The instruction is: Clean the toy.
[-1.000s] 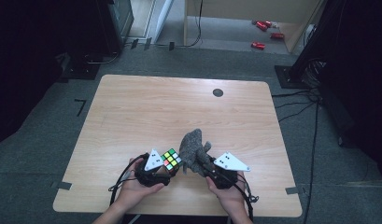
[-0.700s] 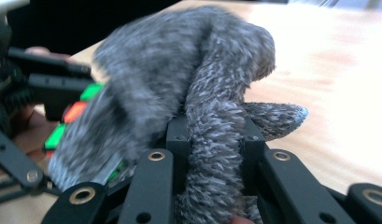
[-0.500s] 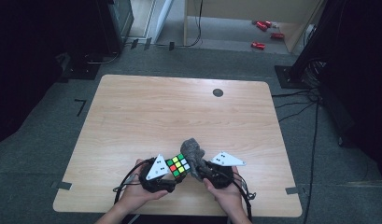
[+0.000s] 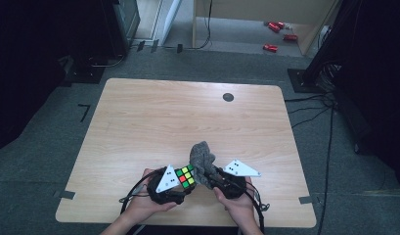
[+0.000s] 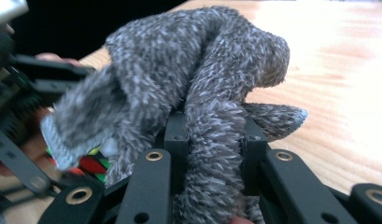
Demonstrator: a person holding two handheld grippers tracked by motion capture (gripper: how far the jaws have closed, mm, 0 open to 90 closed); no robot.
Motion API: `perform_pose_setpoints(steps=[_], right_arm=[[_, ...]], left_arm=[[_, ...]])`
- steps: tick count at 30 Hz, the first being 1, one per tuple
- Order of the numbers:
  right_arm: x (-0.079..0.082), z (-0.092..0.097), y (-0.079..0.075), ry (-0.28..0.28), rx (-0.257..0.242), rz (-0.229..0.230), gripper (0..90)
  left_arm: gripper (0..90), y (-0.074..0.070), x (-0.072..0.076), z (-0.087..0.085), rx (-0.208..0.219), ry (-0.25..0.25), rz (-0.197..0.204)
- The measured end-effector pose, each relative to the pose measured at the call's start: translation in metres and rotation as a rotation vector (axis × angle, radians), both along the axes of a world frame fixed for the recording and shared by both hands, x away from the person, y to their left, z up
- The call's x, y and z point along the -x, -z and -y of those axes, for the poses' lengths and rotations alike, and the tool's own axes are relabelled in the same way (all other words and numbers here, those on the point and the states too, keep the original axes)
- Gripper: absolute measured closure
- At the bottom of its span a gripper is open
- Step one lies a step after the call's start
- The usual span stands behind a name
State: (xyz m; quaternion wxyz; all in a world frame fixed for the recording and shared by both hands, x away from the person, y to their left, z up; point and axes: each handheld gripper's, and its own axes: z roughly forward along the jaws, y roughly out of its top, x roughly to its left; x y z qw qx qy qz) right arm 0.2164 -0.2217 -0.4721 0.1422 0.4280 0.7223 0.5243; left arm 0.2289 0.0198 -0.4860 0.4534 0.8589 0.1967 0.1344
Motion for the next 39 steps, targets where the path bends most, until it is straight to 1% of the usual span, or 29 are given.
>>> perform_pose_setpoints(steps=[1, 2, 3, 6, 7, 8, 9, 10, 11, 12, 13, 16, 17, 19, 22, 23, 24, 25, 28, 29, 30, 31, 32, 34, 35, 36, 37, 38, 39], right_arm=[[-0.001, -0.001, 0.003, 0.001, 0.008, -0.015, 72.6], [-0.001, -0.001, 0.003, 0.001, 0.008, -0.015, 72.6], [-0.002, -0.002, 0.007, -0.004, 0.013, -0.035, 72.6], [-0.003, -0.003, 0.009, -0.002, 0.008, -0.051, 72.6], [-0.004, -0.004, 0.008, 0.000, 0.007, -0.060, 72.5], [-0.004, -0.004, 0.008, 0.000, 0.007, -0.060, 72.5], [-0.002, -0.003, 0.005, -0.003, -0.015, -0.053, 72.5], [-0.002, -0.003, 0.005, -0.003, -0.015, -0.053, 72.5], [0.000, -0.002, -0.003, -0.007, -0.043, -0.032, 72.4], [0.000, -0.002, -0.004, -0.006, -0.043, -0.024, 72.5], [0.001, -0.002, -0.006, -0.005, -0.035, -0.017, 72.6], [0.001, -0.002, -0.004, 0.000, -0.038, -0.024, 72.8], [-0.001, -0.002, 0.004, 0.006, -0.029, -0.050, 72.9], [-0.002, -0.002, 0.009, 0.013, -0.018, -0.069, 72.8], [-0.002, -0.002, 0.009, 0.018, -0.014, -0.076, 72.8], [-0.001, -0.002, 0.007, 0.021, -0.016, -0.071, 72.7], [0.001, -0.001, 0.002, 0.018, -0.039, -0.051, 72.6], [0.002, -0.001, -0.001, 0.018, -0.048, -0.040, 72.6], [0.003, -0.002, -0.004, 0.027, -0.039, -0.024, 72.9], [0.002, -0.003, -0.001, 0.035, -0.036, -0.030, 73.3], [0.002, -0.004, 0.001, 0.039, -0.033, -0.037, 73.4], [0.001, -0.005, 0.006, 0.047, -0.017, -0.044, 73.5], [0.002, -0.005, 0.008, 0.050, -0.012, -0.048, 73.4], [0.001, -0.005, 0.010, 0.052, -0.008, -0.056, 73.4], [0.002, -0.004, 0.010, 0.053, -0.007, -0.057, 73.2], [0.002, -0.004, 0.010, 0.053, -0.007, -0.057, 73.2], [0.003, -0.003, 0.004, 0.049, -0.029, -0.039, 73.0], [0.004, -0.003, 0.002, 0.048, -0.034, -0.030, 73.0], [0.005, -0.004, -0.002, 0.048, -0.036, -0.017, 72.9]], left_arm=[[35.1, -0.003, -0.001, -0.004, 0.042, 0.001, -0.006], [35.1, -0.003, -0.001, -0.004, 0.042, 0.001, -0.006], [35.1, -0.006, -0.001, -0.006, 0.071, 0.001, -0.004], [35.1, -0.003, -0.001, -0.007, 0.065, 0.004, -0.007], [35.1, 0.000, -0.002, -0.007, 0.067, 0.005, -0.021], [35.1, 0.000, -0.002, -0.007, 0.067, 0.005, -0.021], [35.1, 0.001, -0.002, -0.006, 0.050, 0.010, -0.016], [35.1, 0.001, -0.002, -0.006, 0.050, 0.010, -0.016], [35.1, 0.001, 0.000, -0.005, 0.055, 0.023, -0.013], [35.1, 0.001, 0.000, -0.005, 0.055, 0.023, -0.013], [35.1, -0.001, 0.001, -0.004, 0.071, 0.032, -0.004], [35.1, -0.003, 0.002, -0.004, 0.080, 0.034, 0.013], [35.1, -0.004, 0.001, -0.006, 0.096, 0.033, 0.009], [35.1, -0.003, 0.000, -0.005, 0.085, 0.037, 0.004], [35.1, -0.001, 0.000, -0.004, 0.073, 0.037, -0.002], [35.1, 0.001, 0.000, -0.002, 0.049, 0.036, -0.005], [35.1, 0.001, 0.000, -0.001, 0.042, 0.034, -0.004], [35.1, 0.003, 0.001, 0.001, 0.024, 0.032, -0.002], [35.1, 0.002, 0.003, 0.002, 0.028, 0.021, 0.013], [35.1, -0.001, 0.005, 0.000, 0.045, 0.022, 0.037], [35.1, -0.001, 0.005, 0.000, 0.045, 0.022, 0.037], [35.1, -0.004, 0.006, -0.003, 0.081, 0.030, 0.035], [35.1, -0.005, 0.006, -0.004, 0.092, 0.033, 0.034], [35.1, -0.004, 0.006, -0.004, 0.091, 0.036, 0.031], [35.1, -0.001, 0.004, -0.004, 0.076, 0.038, 0.020], [35.1, -0.001, 0.004, -0.004, 0.076, 0.038, 0.020], [35.1, 0.002, 0.004, -0.001, 0.042, 0.034, 0.025], [35.1, 0.002, 0.004, -0.001, 0.042, 0.034, 0.025], [35.1, 0.003, 0.006, 0.003, 0.021, 0.011, 0.044]])
